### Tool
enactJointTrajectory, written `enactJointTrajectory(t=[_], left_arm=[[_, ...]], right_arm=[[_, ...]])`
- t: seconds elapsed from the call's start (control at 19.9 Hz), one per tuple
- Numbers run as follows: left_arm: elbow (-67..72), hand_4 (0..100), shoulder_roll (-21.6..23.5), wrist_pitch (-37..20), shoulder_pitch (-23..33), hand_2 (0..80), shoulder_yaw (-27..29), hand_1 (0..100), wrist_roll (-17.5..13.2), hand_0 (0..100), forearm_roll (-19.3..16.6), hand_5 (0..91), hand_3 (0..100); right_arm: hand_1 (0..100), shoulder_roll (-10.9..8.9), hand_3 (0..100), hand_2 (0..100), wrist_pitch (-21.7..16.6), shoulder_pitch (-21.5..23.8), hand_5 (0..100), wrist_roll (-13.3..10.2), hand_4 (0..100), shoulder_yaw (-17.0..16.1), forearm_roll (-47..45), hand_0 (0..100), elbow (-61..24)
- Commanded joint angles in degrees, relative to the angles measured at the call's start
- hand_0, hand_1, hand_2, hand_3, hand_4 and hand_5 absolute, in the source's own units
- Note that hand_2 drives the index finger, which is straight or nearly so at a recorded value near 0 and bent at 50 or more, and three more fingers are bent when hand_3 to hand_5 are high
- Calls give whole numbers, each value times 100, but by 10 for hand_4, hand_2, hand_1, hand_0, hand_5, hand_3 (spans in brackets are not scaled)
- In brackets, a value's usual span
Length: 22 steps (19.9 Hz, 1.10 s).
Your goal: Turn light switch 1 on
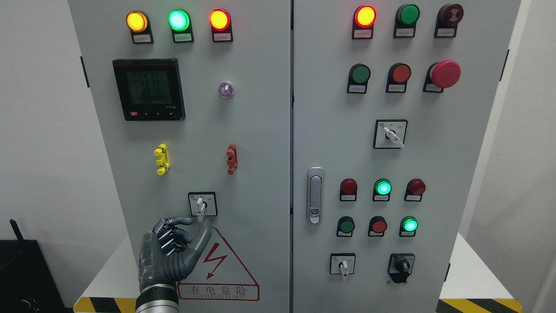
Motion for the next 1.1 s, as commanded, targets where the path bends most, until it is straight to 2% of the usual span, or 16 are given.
enactJointTrajectory(t=[0.0, 1.05], left_arm=[[113, 900, -42, 14, -64, 513, 15, 787, 0, 113, -64, 782, 849], [113, 919, -69, 242, -266, 533, 15, 767, -18, 144, -64, 796, 880]], right_arm=[[0, 0, 0, 0, 3, 0, 0, 3, 0, 0, -141, 0, 0], [0, 0, 0, 0, 3, 0, 0, 3, 0, 0, -141, 0, 0]])
